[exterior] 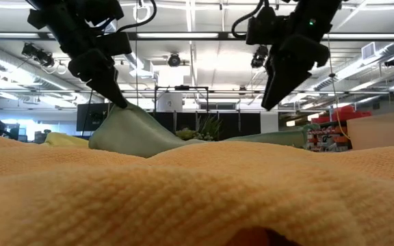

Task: Fold microfiber towels
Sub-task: Fold the green microfiber towel

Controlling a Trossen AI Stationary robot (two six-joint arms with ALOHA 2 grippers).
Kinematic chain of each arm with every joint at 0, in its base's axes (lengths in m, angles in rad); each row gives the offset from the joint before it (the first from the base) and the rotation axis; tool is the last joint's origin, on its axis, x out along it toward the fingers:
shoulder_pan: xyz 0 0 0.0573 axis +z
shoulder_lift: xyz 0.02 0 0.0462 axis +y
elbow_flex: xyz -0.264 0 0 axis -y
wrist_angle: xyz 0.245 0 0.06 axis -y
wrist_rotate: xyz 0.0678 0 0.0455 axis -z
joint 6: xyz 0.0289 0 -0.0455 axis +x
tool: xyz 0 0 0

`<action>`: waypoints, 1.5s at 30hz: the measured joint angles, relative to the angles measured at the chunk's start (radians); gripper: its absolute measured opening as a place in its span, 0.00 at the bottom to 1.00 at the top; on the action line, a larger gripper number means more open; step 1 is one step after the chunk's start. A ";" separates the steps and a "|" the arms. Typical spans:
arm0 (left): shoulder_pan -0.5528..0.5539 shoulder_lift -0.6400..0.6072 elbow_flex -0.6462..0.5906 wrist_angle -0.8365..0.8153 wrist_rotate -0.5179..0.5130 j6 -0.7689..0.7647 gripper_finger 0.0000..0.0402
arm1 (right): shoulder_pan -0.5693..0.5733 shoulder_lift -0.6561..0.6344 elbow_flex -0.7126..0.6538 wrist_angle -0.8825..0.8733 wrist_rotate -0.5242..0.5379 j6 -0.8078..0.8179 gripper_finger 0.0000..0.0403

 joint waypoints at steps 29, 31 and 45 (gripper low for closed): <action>-0.014 -0.002 -0.001 0.000 -0.001 0.005 0.03 | -0.062 0.029 -0.065 -0.042 -0.119 0.063 0.02; -0.040 -0.023 -0.001 -0.002 0.000 0.018 0.03 | -0.058 0.009 -0.019 -0.111 -0.111 0.065 0.01; -0.358 -0.422 0.206 0.002 0.147 0.127 0.02 | 0.248 -0.135 0.593 -0.376 0.080 -0.107 0.00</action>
